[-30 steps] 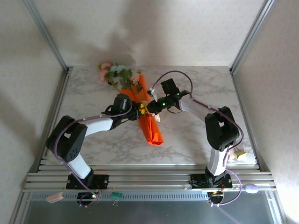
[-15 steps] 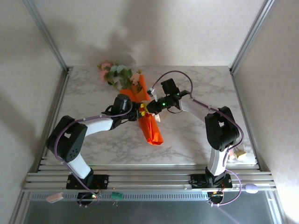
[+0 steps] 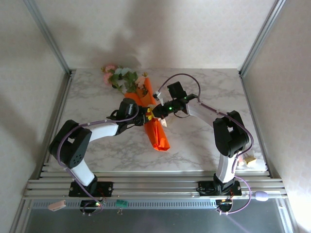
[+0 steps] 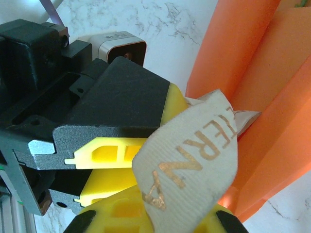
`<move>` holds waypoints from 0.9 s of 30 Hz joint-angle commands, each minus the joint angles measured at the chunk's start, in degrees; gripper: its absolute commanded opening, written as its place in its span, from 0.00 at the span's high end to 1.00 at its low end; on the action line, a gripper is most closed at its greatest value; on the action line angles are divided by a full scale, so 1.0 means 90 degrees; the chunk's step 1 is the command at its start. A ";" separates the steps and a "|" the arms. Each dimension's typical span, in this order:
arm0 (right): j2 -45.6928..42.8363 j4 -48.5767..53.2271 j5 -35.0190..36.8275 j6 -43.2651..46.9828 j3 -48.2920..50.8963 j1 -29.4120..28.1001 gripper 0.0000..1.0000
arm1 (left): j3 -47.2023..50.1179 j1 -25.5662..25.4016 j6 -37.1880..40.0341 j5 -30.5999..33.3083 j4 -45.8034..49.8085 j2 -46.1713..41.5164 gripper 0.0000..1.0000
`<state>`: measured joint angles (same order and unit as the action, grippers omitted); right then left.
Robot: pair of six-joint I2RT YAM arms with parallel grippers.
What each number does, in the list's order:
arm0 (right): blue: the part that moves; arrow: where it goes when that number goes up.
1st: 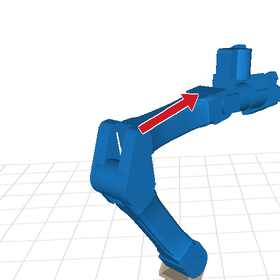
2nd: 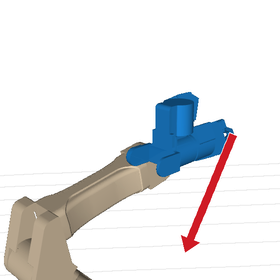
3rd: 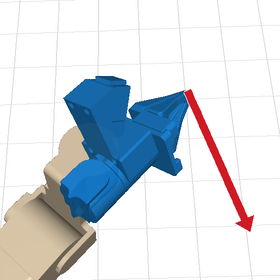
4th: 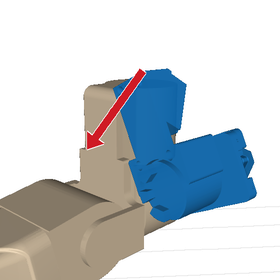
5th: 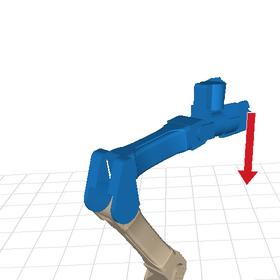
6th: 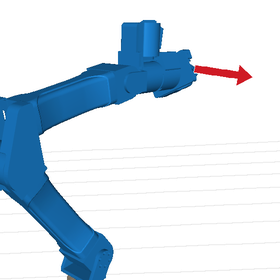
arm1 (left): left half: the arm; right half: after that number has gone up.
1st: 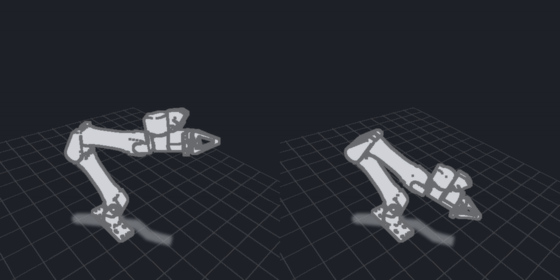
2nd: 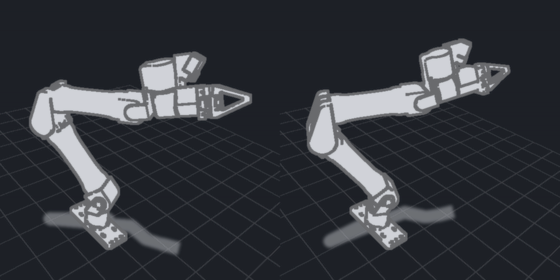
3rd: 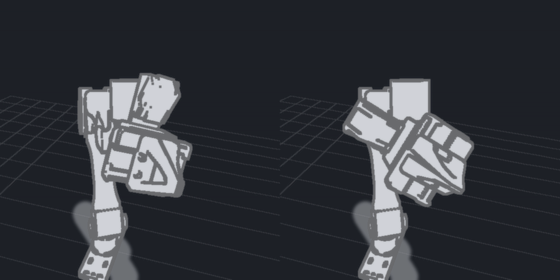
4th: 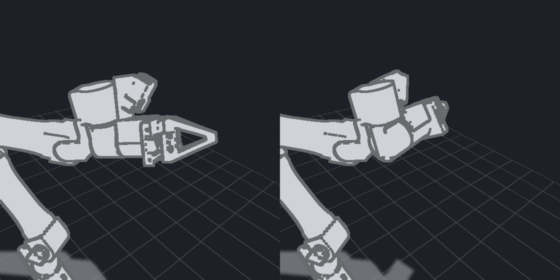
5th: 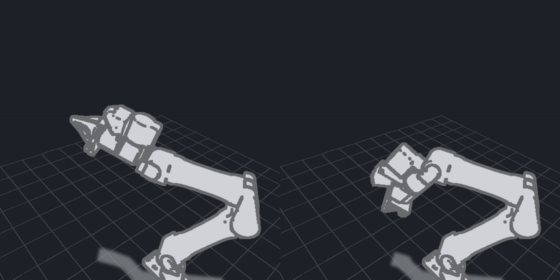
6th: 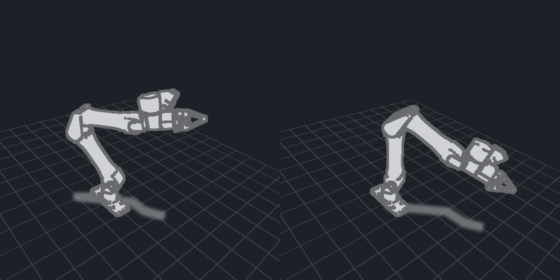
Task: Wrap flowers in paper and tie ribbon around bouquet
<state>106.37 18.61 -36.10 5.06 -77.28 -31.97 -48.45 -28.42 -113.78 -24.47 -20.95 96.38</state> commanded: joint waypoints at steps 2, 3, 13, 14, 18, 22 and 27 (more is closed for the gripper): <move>-0.0129 -0.0093 -0.0164 -0.0038 0.0070 0.0046 1.00 | -0.0159 -0.0030 -0.0459 -0.0067 -0.0092 0.0080 0.81; -0.0137 -0.0095 -0.0159 -0.0038 0.0075 0.0045 1.00 | -0.0147 -0.0025 -0.0454 -0.0030 -0.0063 0.0066 0.84; -0.0217 -0.0130 -0.0064 -0.0045 0.0179 0.0043 1.00 | -0.0213 0.0042 -0.0114 0.0182 0.0460 -0.0125 1.00; -0.0219 -0.0133 -0.0051 -0.0035 0.0178 0.0054 1.00 | -0.0213 0.0050 -0.0039 0.0232 0.0632 -0.0226 1.00; -0.0217 -0.0163 -0.0032 -0.0035 0.0183 0.0064 1.00 | -0.0232 0.0097 0.0290 0.0245 0.1263 -0.0538 1.00; -0.0207 -0.0193 0.0108 -0.0045 0.0169 0.0092 1.00 | -0.0110 0.0130 0.0396 0.0211 0.1375 -0.0706 1.00; -0.0178 -0.0184 0.0192 -0.0035 0.0140 0.0136 1.00 | -0.0195 0.0129 0.0434 0.0133 0.1326 -0.0556 1.00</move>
<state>106.37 17.15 -36.03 5.06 -76.14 -31.86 -49.01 -27.90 -111.04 -23.40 -11.42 91.26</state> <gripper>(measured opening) 0.061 0.014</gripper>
